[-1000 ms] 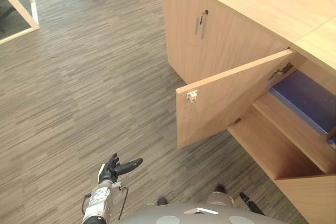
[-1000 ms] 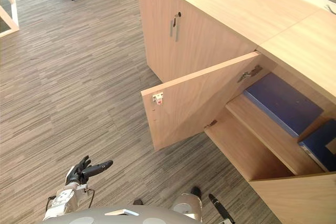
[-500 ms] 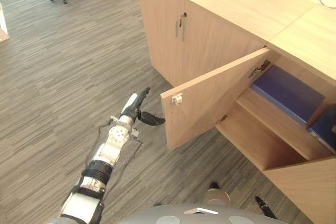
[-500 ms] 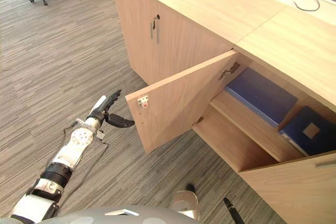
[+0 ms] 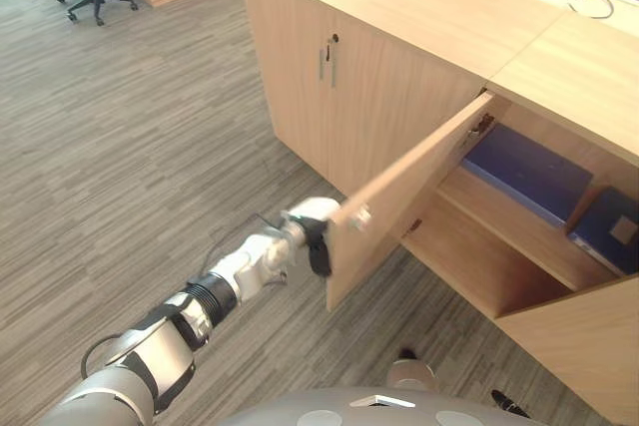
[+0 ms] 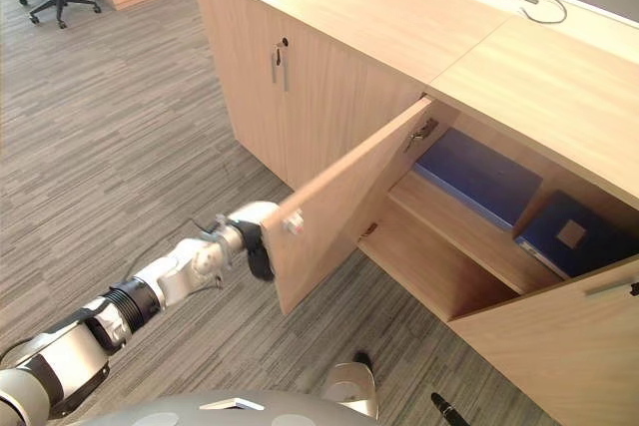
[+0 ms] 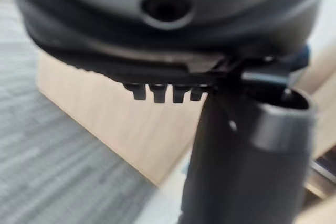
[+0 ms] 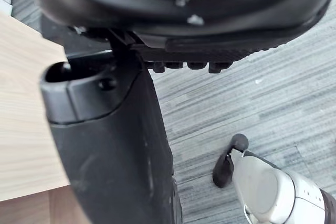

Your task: Walk over to the cabinet, pick up the folder, carry it to the office cabinet, place the folder inside the office cabinet, then close the office cabinet door

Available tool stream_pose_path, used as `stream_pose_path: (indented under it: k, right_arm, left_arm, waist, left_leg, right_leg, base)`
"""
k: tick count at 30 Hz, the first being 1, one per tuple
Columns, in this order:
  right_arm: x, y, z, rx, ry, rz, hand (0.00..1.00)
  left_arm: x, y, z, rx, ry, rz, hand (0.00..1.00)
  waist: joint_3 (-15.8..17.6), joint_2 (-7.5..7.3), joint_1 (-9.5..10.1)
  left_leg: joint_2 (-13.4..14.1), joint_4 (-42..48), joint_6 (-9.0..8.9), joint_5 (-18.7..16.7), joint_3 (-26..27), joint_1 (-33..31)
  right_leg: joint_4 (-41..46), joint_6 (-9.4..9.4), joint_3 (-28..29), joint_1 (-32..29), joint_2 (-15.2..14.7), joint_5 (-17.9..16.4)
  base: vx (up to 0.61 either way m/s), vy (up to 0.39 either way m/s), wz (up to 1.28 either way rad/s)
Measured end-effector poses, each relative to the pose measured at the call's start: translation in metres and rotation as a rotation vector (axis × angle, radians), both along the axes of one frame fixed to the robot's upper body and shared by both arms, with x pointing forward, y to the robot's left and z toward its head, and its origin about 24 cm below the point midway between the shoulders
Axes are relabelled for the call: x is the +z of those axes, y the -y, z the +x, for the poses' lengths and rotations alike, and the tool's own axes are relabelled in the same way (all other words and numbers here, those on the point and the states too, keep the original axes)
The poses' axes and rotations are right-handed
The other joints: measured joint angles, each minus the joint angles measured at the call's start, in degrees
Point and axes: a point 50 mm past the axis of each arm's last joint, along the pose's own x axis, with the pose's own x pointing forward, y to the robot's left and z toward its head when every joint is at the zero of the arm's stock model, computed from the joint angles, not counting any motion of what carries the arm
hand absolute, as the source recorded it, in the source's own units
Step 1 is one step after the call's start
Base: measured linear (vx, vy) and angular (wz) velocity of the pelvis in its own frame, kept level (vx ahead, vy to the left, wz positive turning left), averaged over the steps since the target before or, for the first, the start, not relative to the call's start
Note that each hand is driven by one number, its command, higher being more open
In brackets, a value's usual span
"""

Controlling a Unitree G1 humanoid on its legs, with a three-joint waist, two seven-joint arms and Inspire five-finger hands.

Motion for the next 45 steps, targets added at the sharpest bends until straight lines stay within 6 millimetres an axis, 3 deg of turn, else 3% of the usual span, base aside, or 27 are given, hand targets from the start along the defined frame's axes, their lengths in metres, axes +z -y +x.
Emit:
stream_pose_path:
  k: [2, 5, 8, 13, 15, 17, 18, 19, 20, 22, 23, 24, 26, 27, 28, 31, 34, 36, 37, 38, 39, 41, 45]
  right_arm:
    - [-0.002, -0.007, 0.0, 0.073, -0.018, 0.008, 1.0]
    - [-0.013, -0.037, -0.009, 0.222, -0.059, 0.084, 1.0]
    - [-0.022, -0.076, -0.036, 0.351, -0.163, 0.226, 1.0]
    - [-0.022, -0.09, -0.054, 0.465, -0.201, 0.304, 1.0]
    - [-0.022, -0.09, -0.049, 0.549, -0.202, 0.3, 1.0]
    - [-0.021, -0.086, -0.036, 0.672, -0.175, 0.263, 1.0]
    - [-0.021, -0.082, -0.032, 0.706, -0.168, 0.249, 1.0]
    - [-0.02, -0.078, -0.025, 0.756, -0.163, 0.237, 1.0]
    - [-0.021, -0.082, -0.027, 0.772, -0.175, 0.26, 1.0]
    - [-0.023, -0.088, -0.033, 0.799, -0.203, 0.299, 1.0]
    - [-0.025, -0.094, -0.034, 0.821, -0.215, 0.329, 1.0]
    - [-0.027, -0.1, -0.031, 0.843, -0.215, 0.355, 1.0]
    - [-0.029, -0.108, -0.025, 0.874, -0.204, 0.376, 1.0]
    - [-0.03, -0.109, -0.019, 0.889, -0.196, 0.372, 1.0]
    - [-0.03, -0.11, -0.02, 0.887, -0.196, 0.378, 1.0]
    - [-0.029, -0.106, -0.029, 0.866, -0.237, 0.349, 1.0]
    - [-0.028, -0.1, -0.031, 0.832, -0.256, 0.306, 1.0]
    - [-0.028, -0.1, -0.031, 0.801, -0.25, 0.299, 1.0]
    - [-0.027, -0.096, -0.03, 0.78, -0.25, 0.282, 1.0]
    - [-0.027, -0.09, -0.026, 0.767, -0.257, 0.252, 1.0]
    - [-0.026, -0.087, -0.022, 0.764, -0.255, 0.236, 1.0]
    - [-0.027, -0.085, 0.0, 0.754, -0.214, 0.205, 1.0]
    - [-0.029, -0.089, 0.007, 0.738, -0.245, 0.204, 1.0]
  left_arm:
    - [-0.003, 0.013, -0.008, -0.016, -0.063, -0.046, 1.0]
    - [-0.011, 0.04, -0.031, -0.079, -0.178, -0.117, 1.0]
    - [-0.016, 0.071, -0.064, -0.231, -0.282, -0.168, 1.0]
    - [-0.01, 0.073, -0.062, -0.249, -0.279, -0.192, 1.0]
    - [-0.011, 0.072, -0.063, -0.238, -0.287, -0.2, 1.0]
    - [-0.009, 0.068, -0.062, -0.182, -0.3, -0.249, 1.0]
    - [-0.007, 0.068, -0.061, -0.168, -0.3, -0.267, 1.0]
    - [-0.001, 0.066, -0.058, -0.142, -0.299, -0.316, 1.0]
    - [0.003, 0.063, -0.054, -0.11, -0.302, -0.355, 1.0]
    - [0.004, 0.056, -0.051, -0.055, -0.306, -0.39, 1.0]
    - [0.003, 0.047, -0.047, 0.009, -0.32, -0.414, 1.0]
    - [0.002, 0.036, -0.043, 0.075, -0.334, -0.443, 1.0]
    - [-0.002, 0.024, -0.04, 0.135, -0.341, -0.443, 1.0]
    - [-0.007, 0.016, -0.04, 0.179, -0.359, -0.431, 1.0]
    - [-0.012, 0.011, -0.043, 0.194, -0.373, -0.42, 1.0]
    - [-0.026, 0.009, -0.061, 0.213, -0.439, -0.412, 1.0]
    - [-0.031, 0.013, -0.071, 0.225, -0.476, -0.433, 1.0]
    - [-0.036, 0.01, -0.075, 0.242, -0.492, -0.428, 1.0]
    - [-0.04, 0.007, -0.081, 0.259, -0.51, -0.424, 1.0]
    - [-0.043, 0.007, -0.086, 0.27, -0.534, -0.437, 1.0]
    - [-0.046, 0.007, -0.09, 0.292, -0.556, -0.45, 1.0]
    - [-0.065, -0.014, -0.101, 0.448, -0.644, -0.481, 1.0]
    - [-0.096, -0.062, -0.111, 0.856, -0.776, -0.555, 1.0]
  waist:
    - [0.51, -0.83, -0.07]
    - [1.05, -1.97, -1.58]
    - [1.53, -2.76, -2.8]
    - [2.3, -2.79, -2.97]
    - [2.57, -2.99, -2.82]
    - [3.14, -2.29, -2.72]
    - [3.07, -1.23, -2.57]
    - [3.17, 0.1, -2.25]
    - [3.51, -0.28, -1.9]
    - [3.52, 0.07, -0.9]
    - [3.44, 0.02, -0.06]
    - [3.22, -0.53, 0.85]
    - [2.8, -1.41, 1.4]
    - [3.15, -0.45, 0.86]
    - [3.18, -0.58, 0.49]
    - [2.36, -0.43, -0.18]
    - [1.07, 1.25, -1.42]
    - [1.06, 0.67, -1.33]
    - [0.91, -0.24, -0.88]
    - [0.48, 0.66, -0.63]
    - [0.25, 0.87, -0.2]
    - [-0.78, 1.29, 0.25]
    - [-0.17, 0.05, 2.38]
  left_leg:
    - [-0.02, -0.2, 0.0, 0.0, 0.95, 0.61]
    - [0.17, -1.14, -0.03, -0.02, 2.24, 2.09]
    - [0.11, -1.15, -0.22, -0.14, 2.99, 3.07]
    - [-0.72, -0.08, -0.28, -1.58, 5.9, 6.05]
    - [-0.84, 2.6, 0.32, -3.3, 7.61, 5.84]
    - [-1.05, 5.83, 1.78, -4.91, 10.92, 5.38]
    - [-0.37, 5.79, 2.62, -5.19, 12.42, 4.9]
    - [-0.23, 5.55, 3.95, -6.55, 15.58, 4.39]
    - [-0.85, 5.79, 4.13, -6.94, 17.25, 4.1]
    - [-0.42, 6.24, 4.07, -7.26, 19.58, 3.3]
    - [-0.13, 6.32, 3.88, -7.33, 21.98, 2.61]
    - [0.03, 6.89, 3.55, -7.38, 24.7, 1.72]
    - [0.75, 8.55, 2.83, -7.84, 28.26, -0.1]
    - [3.13, 10.07, 2.83, -7.78, 29.57, -1.08]
    - [4.19, 10.92, 2.82, -7.77, 29.69, -1.01]
    - [5.88, 12.46, 2.07, -7.35, 30.41, 0.55]
    - [6.3, 12.82, 1.29, -6.9, 30.25, 0.48]
    - [8.2, 19.32, 0.5, -6.98, 30.01, -0.45]
    - [7.78, 17.05, 1.1, -9.89, 28.21, -1.39]
    - [7.97, 8.54, -0.17, -3.3, 26.39, -1.62]
    - [7.41, 8.09, -1.52, -2.41, 25.86, -1.09]
    - [6.92, 8.12, -1.4, -2.23, 25.78, -0.95]
    - [7.8, 9.6, -1.41, -2.23, 24.51, -1.21]
  right_leg:
    - [0.46, 0.0, 0.08, -0.23, 0.06, 0.0]
    - [1.62, 0.1, 0.08, -0.5, 0.53, -0.1]
    - [2.9, 0.06, 0.2, -0.7, 0.55, -0.19]
    - [3.12, 0.0, 2.02, 0.45, 0.13, -0.2]
    - [3.91, -0.19, -1.32, 0.05, -0.61, -0.09]
    - [3.69, -5.46, -12.49, -1.02, -2.16, 2.14]
    - [2.71, -6.85, -13.56, -0.84, -1.78, 2.45]
    - [10.19, -8.93, -17.27, -2.98, -2.89, -3.32]
    - [19.12, -10.42, -19.4, -3.85, -5.21, -9.91]
    - [24.46, -11.64, -21.92, -2.87, -5.69, -14.57]
    - [24.38, -11.2, -23.72, -1.48, -5.42, -16.72]
    - [19.55, -8.06, -24.43, 0.42, -4.43, -17.61]
    - [8.78, -3.94, -23.35, 2.84, -1.77, -15.65]
    - [2.48, -4.27, -22.64, 3.61, 2.03, -11.26]
    - [-0.97, -4.6, -21.7, 5.13, 4.1, -9.45]
    - [-6.15, -5.94, -18.54, 7.46, 7.06, -7.48]
    - [-7.51, -5.98, -17.98, 7.76, 7.67, -7.48]
    - [-8.72, -6.33, -17.66, 9.58, 6.8, -7.24]
    - [-9.0, -6.38, -17.3, 10.3, 5.36, -7.19]
    - [-9.16, -6.1, -17.41, 10.56, 5.27, -7.27]
    - [-9.37, -5.79, -17.11, 10.71, 5.14, -7.12]
    - [-9.38, -5.36, -17.29, 10.74, 4.92, -6.71]
    - [-9.38, -5.63, -17.81, 11.52, 5.21, -6.88]
  base:
    - [0.03, 0.008, -0.23]
    - [0.03, -0.007, -0.25]
    - [0.04, -0.011, -0.15]
    - [0.01, 0.018, -0.32]
    - [-0.04, 0.009, -0.45]
    - [-0.09, 0.02, -0.78]
    - [-0.13, 0.067, -0.9]
    - [-0.15, 0.086, -0.73]
    - [-0.14, 0.06, -0.65]
    - [-0.07, 0.007, -0.7]
    - [-0.04, -0.027, -1.27]
    - [-0.02, -0.08, -1.46]
    - [0.0, -0.119, -1.27]
    - [0.0, -0.107, -1.05]
    - [0.04, -0.15, -0.99]
    - [0.1, -0.174, -0.7]
    - [0.07, -0.077, -0.17]
    - [0.05, -0.021, -0.01]
    - [0.0, 0.0, 0.0]
    - [-0.04, -0.019, -0.07]
    - [-0.02, 0.002, -0.09]
    - [0.0, 0.048, -0.03]
    - [-0.02, 0.006, 0.13]
